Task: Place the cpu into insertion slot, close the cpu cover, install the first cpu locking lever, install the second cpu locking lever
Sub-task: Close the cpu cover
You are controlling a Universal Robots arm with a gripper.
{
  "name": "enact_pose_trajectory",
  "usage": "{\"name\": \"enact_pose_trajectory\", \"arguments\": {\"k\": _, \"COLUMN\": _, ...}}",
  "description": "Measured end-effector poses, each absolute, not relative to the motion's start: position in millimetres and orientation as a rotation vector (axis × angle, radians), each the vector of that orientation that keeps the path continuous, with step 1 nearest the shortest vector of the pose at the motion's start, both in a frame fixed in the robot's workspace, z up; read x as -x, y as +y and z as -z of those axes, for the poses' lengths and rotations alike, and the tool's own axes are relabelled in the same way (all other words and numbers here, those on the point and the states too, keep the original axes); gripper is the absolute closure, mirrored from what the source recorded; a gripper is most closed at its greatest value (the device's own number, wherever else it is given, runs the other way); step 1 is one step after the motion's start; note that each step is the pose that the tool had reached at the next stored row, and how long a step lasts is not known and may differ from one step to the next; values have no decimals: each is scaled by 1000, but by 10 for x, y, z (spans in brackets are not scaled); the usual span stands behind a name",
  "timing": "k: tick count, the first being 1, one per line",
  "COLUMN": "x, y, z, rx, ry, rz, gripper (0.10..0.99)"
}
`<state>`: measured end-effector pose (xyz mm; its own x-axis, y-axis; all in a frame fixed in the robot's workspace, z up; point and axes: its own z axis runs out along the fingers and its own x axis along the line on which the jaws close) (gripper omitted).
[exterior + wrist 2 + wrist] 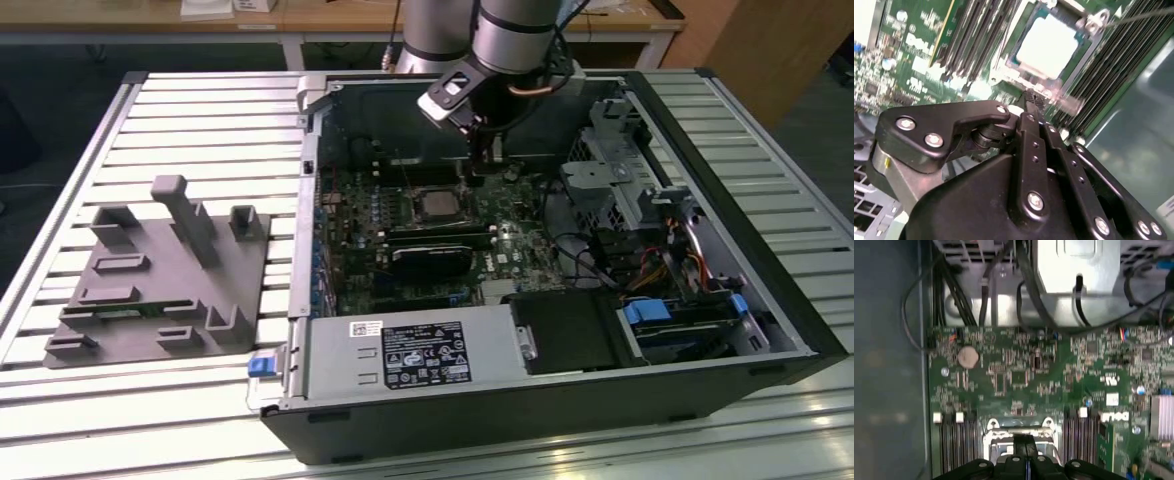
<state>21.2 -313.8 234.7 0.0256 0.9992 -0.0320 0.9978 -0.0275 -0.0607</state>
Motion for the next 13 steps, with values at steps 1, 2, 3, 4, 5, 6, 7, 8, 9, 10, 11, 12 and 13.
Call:
{"name": "enact_pose_trajectory", "arguments": {"k": 1, "x": -184, "y": -3138, "z": -2347, "rx": 2235, "ry": -2177, "rz": -101, "gripper": 980}}
{"name": "enact_pose_trajectory", "arguments": {"k": 2, "x": -160, "y": -3138, "z": -2346, "rx": 2236, "ry": -2177, "rz": -99, "gripper": 980}}
{"name": "enact_pose_trajectory", "arguments": {"k": 3, "x": -139, "y": -3138, "z": -2346, "rx": 2236, "ry": -2177, "rz": -98, "gripper": 980}}
{"name": "enact_pose_trajectory", "arguments": {"k": 4, "x": -123, "y": -3138, "z": -2345, "rx": 2236, "ry": -2178, "rz": -97, "gripper": 980}}
{"name": "enact_pose_trajectory", "arguments": {"k": 5, "x": -110, "y": -3138, "z": -2345, "rx": 2237, "ry": -2178, "rz": -97, "gripper": 980}}
{"name": "enact_pose_trajectory", "arguments": {"k": 6, "x": -99, "y": -3139, "z": -2344, "rx": 2237, "ry": -2179, "rz": -95, "gripper": 980}}
{"name": "enact_pose_trajectory", "arguments": {"k": 7, "x": -88, "y": -3139, "z": -2341, "rx": 2238, "ry": -2179, "rz": -92, "gripper": 980}}
{"name": "enact_pose_trajectory", "arguments": {"k": 8, "x": -76, "y": -3141, "z": -2337, "rx": 2238, "ry": -2180, "rz": -87, "gripper": 980}}
{"name": "enact_pose_trajectory", "arguments": {"k": 9, "x": -64, "y": -3144, "z": -2331, "rx": 2239, "ry": -2182, "rz": -81, "gripper": 980}}
{"name": "enact_pose_trajectory", "arguments": {"k": 10, "x": -54, "y": -3147, "z": -2326, "rx": 2239, "ry": -2183, "rz": -74, "gripper": 980}}
{"name": "enact_pose_trajectory", "arguments": {"k": 11, "x": -45, "y": -3150, "z": -2321, "rx": 2239, "ry": -2185, "rz": -68, "gripper": 980}}
{"name": "enact_pose_trajectory", "arguments": {"k": 12, "x": -37, "y": -3154, "z": -2315, "rx": 2239, "ry": -2186, "rz": -62, "gripper": 980}}
{"name": "enact_pose_trajectory", "arguments": {"k": 13, "x": -28, "y": -3157, "z": -2309, "rx": 2238, "ry": -2187, "rz": -56, "gripper": 980}}
